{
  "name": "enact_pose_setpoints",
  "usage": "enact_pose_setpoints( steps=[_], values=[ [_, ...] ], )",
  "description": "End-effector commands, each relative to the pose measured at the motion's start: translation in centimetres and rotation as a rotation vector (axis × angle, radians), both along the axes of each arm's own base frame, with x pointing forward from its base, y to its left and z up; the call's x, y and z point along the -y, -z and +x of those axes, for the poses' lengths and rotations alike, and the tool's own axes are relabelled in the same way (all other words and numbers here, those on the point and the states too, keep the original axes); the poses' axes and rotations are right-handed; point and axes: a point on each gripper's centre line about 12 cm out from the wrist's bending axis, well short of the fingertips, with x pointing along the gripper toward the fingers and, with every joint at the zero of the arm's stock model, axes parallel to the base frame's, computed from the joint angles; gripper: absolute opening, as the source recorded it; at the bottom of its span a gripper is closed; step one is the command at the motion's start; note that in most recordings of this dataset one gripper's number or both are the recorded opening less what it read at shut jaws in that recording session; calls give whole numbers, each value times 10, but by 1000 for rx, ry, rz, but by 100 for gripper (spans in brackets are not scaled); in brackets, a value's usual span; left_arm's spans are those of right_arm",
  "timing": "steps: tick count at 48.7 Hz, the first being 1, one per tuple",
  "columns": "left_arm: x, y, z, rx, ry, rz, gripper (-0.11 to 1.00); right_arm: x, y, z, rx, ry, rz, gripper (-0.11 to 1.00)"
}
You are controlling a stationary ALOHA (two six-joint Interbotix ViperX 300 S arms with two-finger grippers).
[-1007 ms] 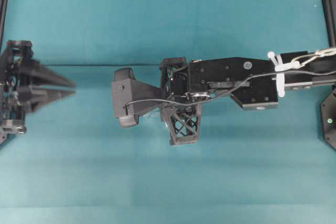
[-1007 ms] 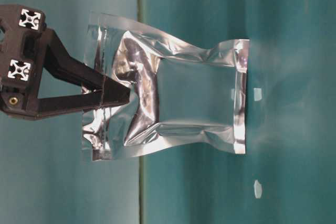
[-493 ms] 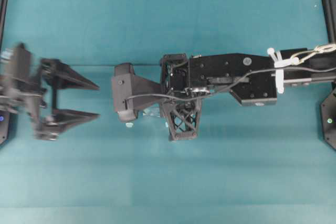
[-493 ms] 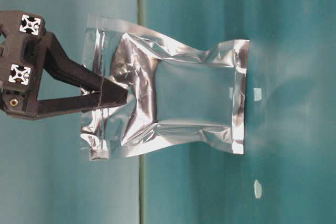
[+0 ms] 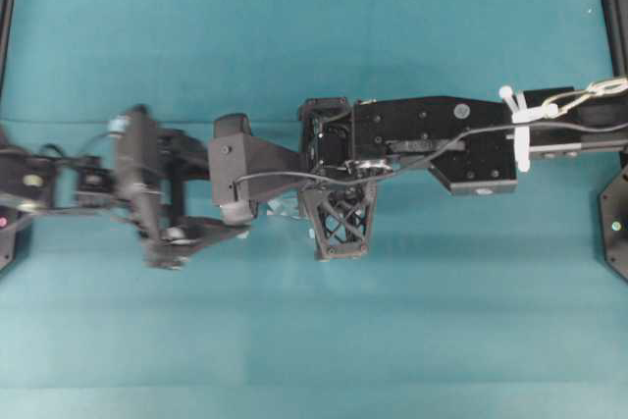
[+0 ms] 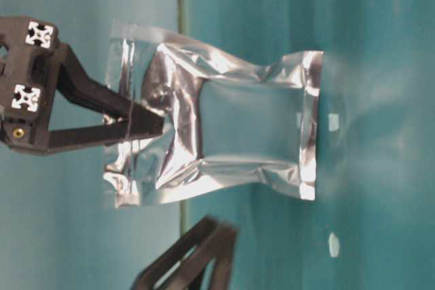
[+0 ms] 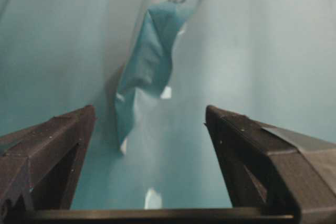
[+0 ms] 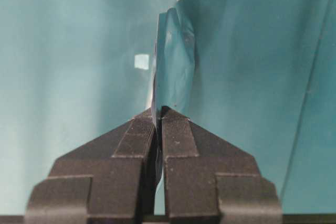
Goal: Hand over the silver zip bag and make it stand upright.
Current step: 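Reach the left gripper to the bag's free edge and close on it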
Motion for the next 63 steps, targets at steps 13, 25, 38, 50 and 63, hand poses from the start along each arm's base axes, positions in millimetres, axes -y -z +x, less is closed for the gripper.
enact_pose_setpoints(
  steps=[13, 25, 38, 50, 63],
  values=[
    [0, 20, 42, -2, 4, -3, 92, 1, -6, 0, 18, -12, -5, 2],
    [0, 36, 55, 0, 4, -5, 92, 1, -6, 1, 20, -8, -4, 2],
    [-5, 41, 64, 40, -8, -3, 91, 4, -5, 0, 18, 2, -4, 2],
    [-8, 41, 70, 47, -13, 3, 89, 6, -4, 0, 17, 7, -4, 2],
    [-8, 41, 70, 50, -9, 15, 75, 5, -2, -2, 9, 7, -2, 2]
  ],
)
